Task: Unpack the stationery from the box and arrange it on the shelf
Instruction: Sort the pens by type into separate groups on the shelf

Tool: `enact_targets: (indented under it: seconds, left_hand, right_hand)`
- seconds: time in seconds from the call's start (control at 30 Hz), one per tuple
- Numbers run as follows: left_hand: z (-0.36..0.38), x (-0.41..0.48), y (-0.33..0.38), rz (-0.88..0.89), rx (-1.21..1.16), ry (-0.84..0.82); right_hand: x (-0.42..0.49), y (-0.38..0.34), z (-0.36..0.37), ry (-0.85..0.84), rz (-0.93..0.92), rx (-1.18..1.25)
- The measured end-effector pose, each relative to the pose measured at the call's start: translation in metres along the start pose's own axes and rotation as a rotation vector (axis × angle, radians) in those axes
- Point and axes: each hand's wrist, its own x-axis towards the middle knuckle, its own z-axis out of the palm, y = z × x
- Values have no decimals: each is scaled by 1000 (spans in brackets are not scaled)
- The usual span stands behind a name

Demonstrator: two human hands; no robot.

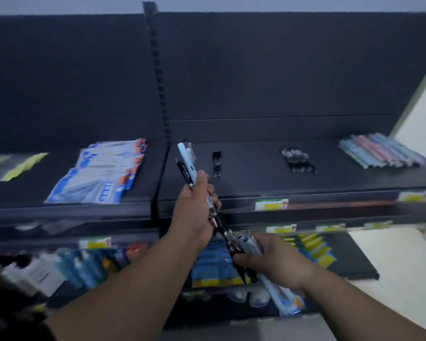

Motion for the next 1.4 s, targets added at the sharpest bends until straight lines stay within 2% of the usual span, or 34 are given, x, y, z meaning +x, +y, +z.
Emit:
enact_targets:
  seconds: [0.2, 0.33, 0.4, 0.53, 0.67, 0.77, 0.83, 1.1, 1.23, 1.4]
  left_hand:
    - [38, 57, -20, 48, 255, 67]
    - [45, 101, -31, -43, 580, -33]
    - [53, 124, -33, -72, 650, -69]
    - [72, 167, -26, -22, 662, -50]
    - [78, 200, -17, 33, 739, 53]
    - [76, 211, -15, -11, 702, 71]
    - [75, 213, -13, -26, 627, 96]
    - [79, 197, -1, -80, 285, 239]
    - [70, 192, -2, -118, 309, 289]
    - [63, 192, -5, -171, 356, 277]
  right_hand:
    - [19, 27, -55, 150, 144, 169]
    - [64, 30, -99, 290, 175, 196]
    - [88, 25, -118, 304, 179, 182]
    - [131, 11, -159, 294, 131, 12]
    - [170, 0, -192, 263, 29, -323]
    - [195, -7, -209, 218, -30, -472]
    - [209, -13, -213, 153, -62, -483]
    - [240, -23, -184, -197, -45, -66]
    - [244, -28, -168, -261, -9, 169]
    - [252, -32, -153, -277, -8, 166]
